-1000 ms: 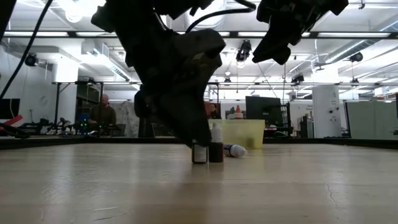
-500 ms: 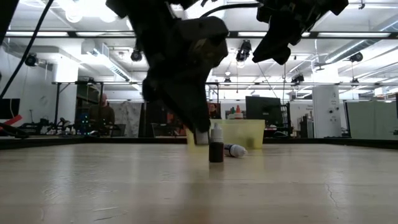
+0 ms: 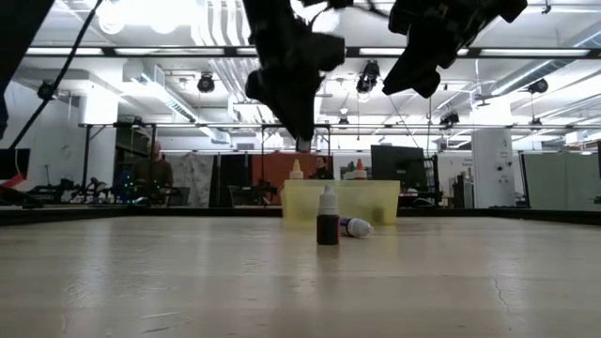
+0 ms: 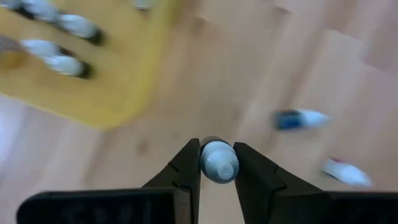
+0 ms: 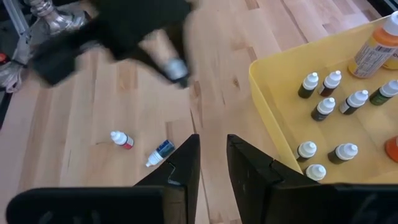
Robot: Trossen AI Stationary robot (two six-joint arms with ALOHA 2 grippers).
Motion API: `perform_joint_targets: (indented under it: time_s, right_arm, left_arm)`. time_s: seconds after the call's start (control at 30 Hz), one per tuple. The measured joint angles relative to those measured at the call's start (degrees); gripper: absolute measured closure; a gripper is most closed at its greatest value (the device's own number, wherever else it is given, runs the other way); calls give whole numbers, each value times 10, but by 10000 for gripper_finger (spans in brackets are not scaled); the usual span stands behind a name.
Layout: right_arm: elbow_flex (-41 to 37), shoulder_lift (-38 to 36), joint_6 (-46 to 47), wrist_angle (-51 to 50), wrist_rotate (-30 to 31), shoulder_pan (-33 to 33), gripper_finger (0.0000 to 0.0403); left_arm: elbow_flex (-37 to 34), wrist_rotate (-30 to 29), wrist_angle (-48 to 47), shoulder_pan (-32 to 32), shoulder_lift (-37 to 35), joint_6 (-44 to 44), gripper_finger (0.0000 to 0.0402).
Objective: Pick & Place food coloring
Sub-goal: Put the small dark green food coloring bottle into the yellow bin
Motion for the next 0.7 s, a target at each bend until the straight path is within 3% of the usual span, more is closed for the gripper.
perform_joint_targets:
  time_s: [0.3,0.53,0.7]
  right_arm:
    - [27,-36,-2,-73,1,-1,329]
    - [96,-73,22,-199,64,0,333]
    - [157,-89,49,-236,126,0,330]
  left_arm:
    - [-6,17,-1,97,-6,101,348]
    - [-7,74,10,158,-6,192,348]
    - [-8,129,25,190,-4,224,348]
